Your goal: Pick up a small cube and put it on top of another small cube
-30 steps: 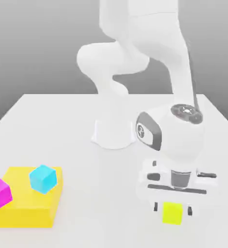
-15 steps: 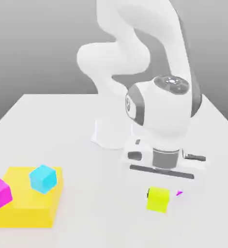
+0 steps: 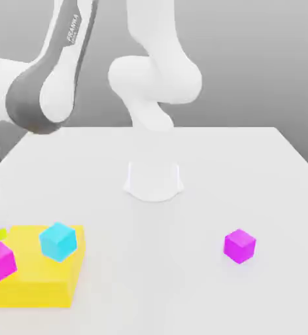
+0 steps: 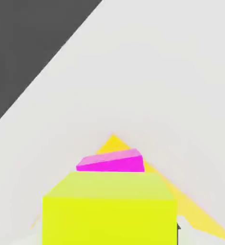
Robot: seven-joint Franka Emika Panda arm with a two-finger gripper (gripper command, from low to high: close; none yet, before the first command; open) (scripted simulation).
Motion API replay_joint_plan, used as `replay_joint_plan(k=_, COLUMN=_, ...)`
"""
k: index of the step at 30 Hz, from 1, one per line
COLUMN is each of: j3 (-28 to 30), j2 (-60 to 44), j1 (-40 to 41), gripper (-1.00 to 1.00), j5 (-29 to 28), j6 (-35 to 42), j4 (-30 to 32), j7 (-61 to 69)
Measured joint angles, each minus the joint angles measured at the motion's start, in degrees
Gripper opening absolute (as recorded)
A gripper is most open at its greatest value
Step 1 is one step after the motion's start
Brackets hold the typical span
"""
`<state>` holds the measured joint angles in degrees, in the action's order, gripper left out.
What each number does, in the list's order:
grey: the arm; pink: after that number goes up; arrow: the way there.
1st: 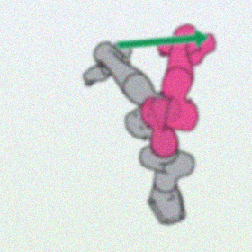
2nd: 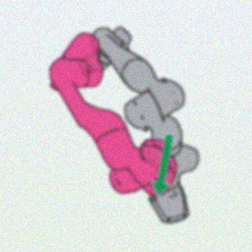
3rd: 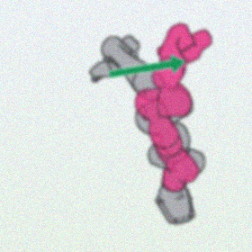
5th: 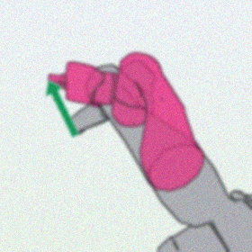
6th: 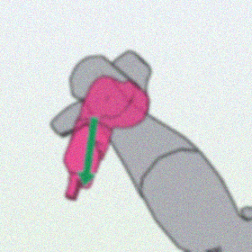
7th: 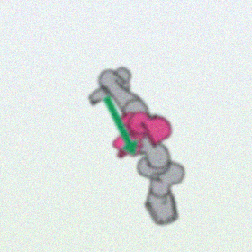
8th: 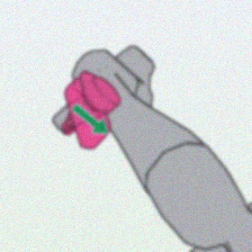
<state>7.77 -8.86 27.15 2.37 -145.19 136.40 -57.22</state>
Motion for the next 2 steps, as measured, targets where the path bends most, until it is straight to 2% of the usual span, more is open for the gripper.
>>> replay_joint_plan(k=2, j3=0.0, j2=0.0, j1=0.0, gripper=1.0, j5=0.0, j6=0.0, j4=0.0, j7=0.0)
